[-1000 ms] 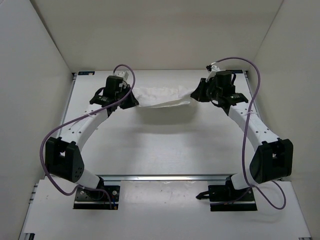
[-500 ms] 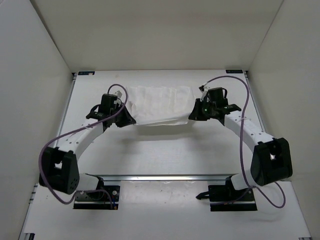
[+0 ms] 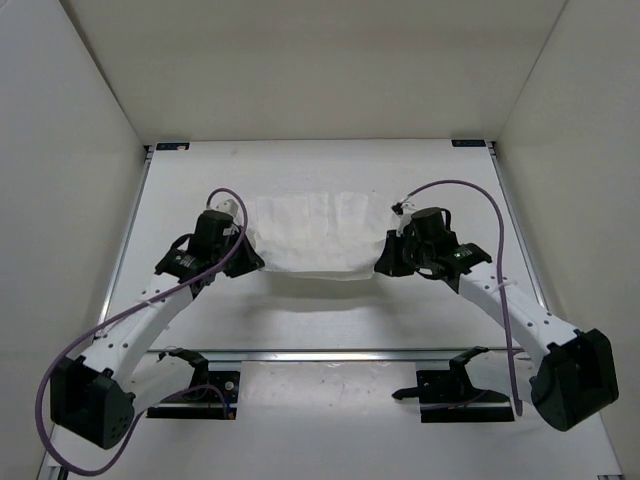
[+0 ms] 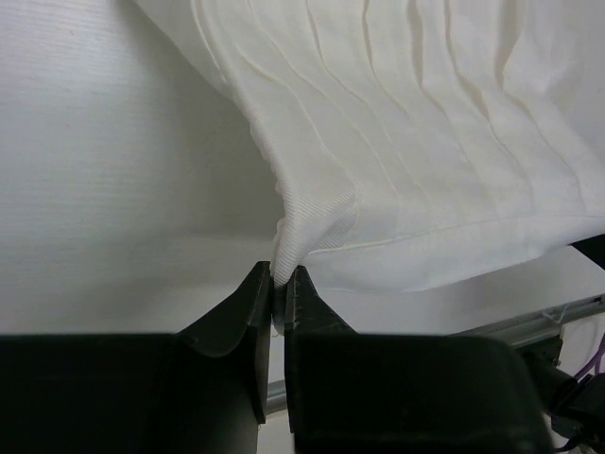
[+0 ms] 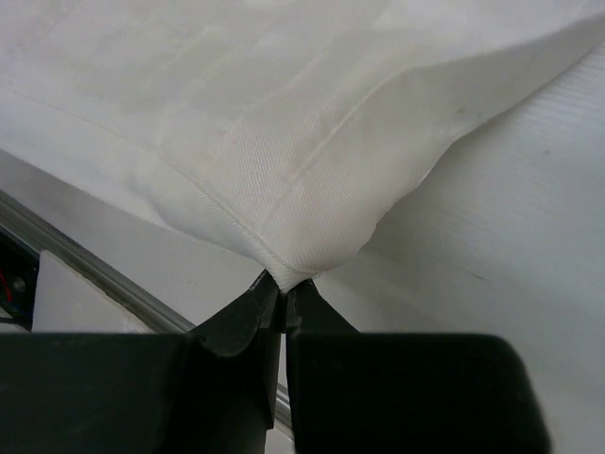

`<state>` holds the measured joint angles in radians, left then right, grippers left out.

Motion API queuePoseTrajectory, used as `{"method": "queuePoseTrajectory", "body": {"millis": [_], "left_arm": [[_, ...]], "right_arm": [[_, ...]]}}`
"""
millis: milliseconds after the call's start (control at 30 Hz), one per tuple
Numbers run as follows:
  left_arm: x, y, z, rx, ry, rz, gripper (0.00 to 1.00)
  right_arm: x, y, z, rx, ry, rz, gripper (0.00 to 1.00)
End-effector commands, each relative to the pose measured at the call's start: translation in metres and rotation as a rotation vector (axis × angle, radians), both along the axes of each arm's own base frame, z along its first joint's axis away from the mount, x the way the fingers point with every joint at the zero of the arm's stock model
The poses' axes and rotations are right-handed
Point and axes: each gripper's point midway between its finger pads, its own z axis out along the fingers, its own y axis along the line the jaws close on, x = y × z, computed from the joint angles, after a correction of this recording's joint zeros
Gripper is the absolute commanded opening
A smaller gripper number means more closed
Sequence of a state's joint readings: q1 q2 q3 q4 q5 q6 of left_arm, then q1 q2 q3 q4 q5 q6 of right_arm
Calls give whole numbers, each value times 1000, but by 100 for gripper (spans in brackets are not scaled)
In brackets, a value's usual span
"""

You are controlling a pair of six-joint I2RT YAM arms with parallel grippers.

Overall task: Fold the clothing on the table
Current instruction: Fold the skirt

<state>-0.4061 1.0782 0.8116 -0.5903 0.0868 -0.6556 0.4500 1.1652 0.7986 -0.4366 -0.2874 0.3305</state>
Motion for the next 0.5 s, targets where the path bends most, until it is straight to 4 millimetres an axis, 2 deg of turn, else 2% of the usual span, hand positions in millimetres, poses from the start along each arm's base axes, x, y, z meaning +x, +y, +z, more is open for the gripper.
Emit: {"method": "queuePoseTrajectory", "body": {"millis": [0,33,100,133,167,200,233,267,300,367,400,467], "left_arm": [[12,23,32,19,-103,100,0],[19,22,42,16,-135,98,0],[34,17,45,31,-141,71,0],[44,13,46,31,-131,58,0],[51,13,53,35,-143,51,0],[59,6,49,32,-117,20,0],[71,5,49,36,-110,20,0],[81,3,58,32,-127,20,0],[87,2,49,56,-100,7,0],[105,3,44,76,-79,9,0],[113,0,49,65,-96,8,0],[128,5,37,50,-64,28,0]], "right_arm": [[19,-9,40,51,-134,-75,0],[28,-16,46,50,-151,-96,0],[54,-32,64,52,-200,-143,0],[58,-32,70,64,-211,-132,0],[71,-40,74,55,-204,-150,0],[84,-44,74,60,-191,-159,0],[96,-41,81,71,-202,-139,0],[100,-40,81,67,-202,-131,0],[109,-36,79,39,-214,-121,0],[123,-30,76,4,-207,-104,0],[129,-26,65,-4,-173,-98,0],[137,-21,55,26,-127,-92,0]]}}
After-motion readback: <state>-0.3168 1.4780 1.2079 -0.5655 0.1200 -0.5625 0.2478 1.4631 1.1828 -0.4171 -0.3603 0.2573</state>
